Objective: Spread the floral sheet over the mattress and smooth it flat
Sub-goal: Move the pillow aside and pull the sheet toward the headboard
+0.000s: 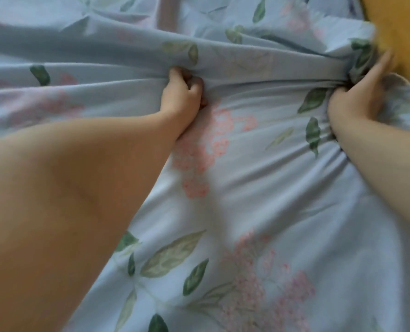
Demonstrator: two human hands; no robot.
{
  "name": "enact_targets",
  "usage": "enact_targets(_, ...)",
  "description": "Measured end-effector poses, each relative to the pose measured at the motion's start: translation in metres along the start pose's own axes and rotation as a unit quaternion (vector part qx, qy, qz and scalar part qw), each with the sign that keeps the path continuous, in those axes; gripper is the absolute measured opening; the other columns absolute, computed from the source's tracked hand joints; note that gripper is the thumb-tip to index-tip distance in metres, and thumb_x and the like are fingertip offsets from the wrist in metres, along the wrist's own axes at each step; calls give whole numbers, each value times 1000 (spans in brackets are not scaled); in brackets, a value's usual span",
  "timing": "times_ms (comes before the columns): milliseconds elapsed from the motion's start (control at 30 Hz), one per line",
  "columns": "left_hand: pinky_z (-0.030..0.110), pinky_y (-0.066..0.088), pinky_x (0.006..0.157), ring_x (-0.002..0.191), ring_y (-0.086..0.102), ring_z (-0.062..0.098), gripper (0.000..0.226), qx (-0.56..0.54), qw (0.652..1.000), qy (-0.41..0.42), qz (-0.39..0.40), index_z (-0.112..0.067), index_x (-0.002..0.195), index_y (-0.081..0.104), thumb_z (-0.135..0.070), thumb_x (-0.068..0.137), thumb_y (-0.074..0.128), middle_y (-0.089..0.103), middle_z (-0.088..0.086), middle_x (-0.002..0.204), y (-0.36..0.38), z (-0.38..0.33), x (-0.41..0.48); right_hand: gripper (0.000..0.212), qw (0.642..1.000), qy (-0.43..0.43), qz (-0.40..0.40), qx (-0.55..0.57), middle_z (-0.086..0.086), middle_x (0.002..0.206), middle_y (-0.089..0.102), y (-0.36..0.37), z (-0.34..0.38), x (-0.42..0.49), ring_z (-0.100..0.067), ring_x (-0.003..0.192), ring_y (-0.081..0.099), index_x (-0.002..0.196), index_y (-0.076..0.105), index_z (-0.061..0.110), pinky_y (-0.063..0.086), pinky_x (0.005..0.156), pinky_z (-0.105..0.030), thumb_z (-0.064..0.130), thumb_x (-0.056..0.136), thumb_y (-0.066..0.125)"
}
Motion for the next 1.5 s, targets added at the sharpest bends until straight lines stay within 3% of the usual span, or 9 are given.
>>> enact_targets(167, 23, 39, 90, 117, 56, 23, 65, 72, 989, 44, 122, -17, 144, 29, -35, 88, 56, 57, 11, 130, 3, -21, -48, 73, 992, -21, 117, -46, -10, 159, 11, -18, 25, -34, -29, 142, 26, 151, -7, 29, 26, 112, -39, 16, 94, 37)
enact_targets(233, 27, 26, 111, 141, 32, 20, 73, 201, 954, 88, 205, -21, 151, 17, -43, 91, 52, 32, 5, 153, 8, -31, -69, 71, 992, -15, 98, -78, -10, 159, 8, -25, 40, -45, -30, 142, 25, 151, -7, 32, 27, 110, -43, 17, 95, 35)
enact_targets(300, 37, 9, 119, 149, 8, 18, 67, 330, 919, 122, 178, -28, 152, 9, -47, 96, 41, 11, -2, 160, 1, -37, -84, 68, 985, -88, 58, -133, -14, 159, 10, -26, 68, -67, -32, 143, 23, 152, 0, 28, 25, 112, -43, 18, 95, 36)
enact_targets(400, 44, 2, 120, 149, -2, 19, 60, 380, 911, 124, 104, -34, 151, 7, -45, 98, 34, 4, -3, 161, -20, -42, -111, 64, 950, -219, 159, -159, -6, 160, 9, -4, 101, -131, -27, 147, 14, 152, 10, 32, 14, 117, -41, 27, 95, 41)
enact_targets(500, 48, 2, 119, 149, -5, 19, 62, 432, 880, 94, 171, -38, 150, 3, -50, 96, 32, -3, -5, 161, -23, -21, -140, 58, 902, -251, 269, -227, 4, 161, 6, 10, 73, -179, -22, 149, 3, 149, 15, 41, 2, 118, -44, 38, 96, 39)
enact_targets(633, 51, 4, 118, 149, -5, 20, 65, 442, 857, 62, 258, -42, 149, 5, -62, 92, 29, -4, -7, 161, -21, 3, -168, 61, 899, -73, 255, -350, 5, 161, 1, -48, -20, -144, -22, 149, -1, 150, 10, 38, 3, 117, -48, 58, 95, 28)
enact_targets(767, 54, 10, 117, 148, 0, 25, 68, 465, 845, 64, 257, -38, 149, 10, -55, 91, 41, 2, -4, 160, -31, -5, -180, 61, 908, 100, 236, -332, -1, 161, -8, -94, -34, -140, -30, 148, -6, 152, 0, 29, -1, 118, -49, 47, 100, 25)
enact_targets(1067, 52, 12, 117, 149, 1, 27, 65, 453, 859, 29, 238, -33, 151, 9, -49, 95, 40, 5, 1, 160, -119, -18, -214, 51, 920, -77, 314, -220, -2, 159, 7, -54, 119, -254, -30, 144, 13, 148, 22, 32, 17, 114, -44, 34, 98, 35)
enact_targets(1500, 42, 10, 119, 149, -1, 25, 50, 495, 864, 32, 86, -28, 145, 25, -31, 97, 39, 10, 2, 159, -378, 43, -280, 58, 843, -205, 458, -195, -3, 151, 34, -6, 248, -466, -30, 135, 37, 147, 26, 27, 32, 110, -47, 43, 93, 40)
Point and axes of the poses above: each hand's wrist, its own x-axis towards the middle knuckle, its own y-axis out of the palm, z = x × y, the point moved 6 cm from there along x, towards the middle knuckle
